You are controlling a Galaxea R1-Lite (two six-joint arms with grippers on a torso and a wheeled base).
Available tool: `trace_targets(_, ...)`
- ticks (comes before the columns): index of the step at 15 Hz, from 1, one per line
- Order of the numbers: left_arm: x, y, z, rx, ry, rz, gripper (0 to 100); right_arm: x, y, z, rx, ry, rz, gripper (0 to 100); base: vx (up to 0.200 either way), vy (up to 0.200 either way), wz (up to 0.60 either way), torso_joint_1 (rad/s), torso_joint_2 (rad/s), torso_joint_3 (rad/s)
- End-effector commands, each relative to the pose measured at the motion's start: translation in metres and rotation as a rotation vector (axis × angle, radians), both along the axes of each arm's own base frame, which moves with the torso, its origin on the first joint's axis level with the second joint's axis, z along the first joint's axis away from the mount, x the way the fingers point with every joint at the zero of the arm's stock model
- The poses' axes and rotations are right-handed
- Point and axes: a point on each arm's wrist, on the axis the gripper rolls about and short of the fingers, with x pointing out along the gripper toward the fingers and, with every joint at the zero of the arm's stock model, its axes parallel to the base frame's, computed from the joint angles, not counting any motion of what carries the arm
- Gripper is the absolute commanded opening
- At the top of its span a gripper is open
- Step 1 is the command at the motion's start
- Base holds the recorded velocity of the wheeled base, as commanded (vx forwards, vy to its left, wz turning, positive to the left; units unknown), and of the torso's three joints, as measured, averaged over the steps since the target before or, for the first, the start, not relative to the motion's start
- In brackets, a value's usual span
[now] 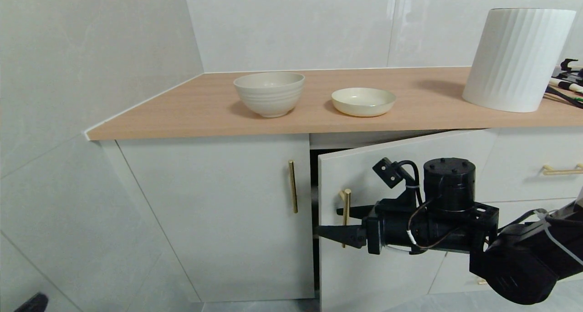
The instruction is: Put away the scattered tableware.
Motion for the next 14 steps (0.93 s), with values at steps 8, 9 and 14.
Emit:
trace_targets(8,0.173,-0.062,0.013,0.042,0.312,-0.315,0,-0.016,0.001,0.0,-0.007,0.012,0.038,100,0.0,0.0,0.0,0.0,0.0,0.0)
trace_targets(9,0.181,-0.069,0.006,0.054,0.334,-0.333,0,-0.017,0.0,-0.001,-0.009,0.014,0.038,100,0.0,0.0,0.0,0.0,0.0,0.0)
trace_targets(14,0.231,-0.126,-0.029,-0.056,0.279,-0.448,0,-0.027,-0.007,0.001,-0.008,0.024,0.061,100,0.0,0.0,0.0,0.0,0.0,0.0)
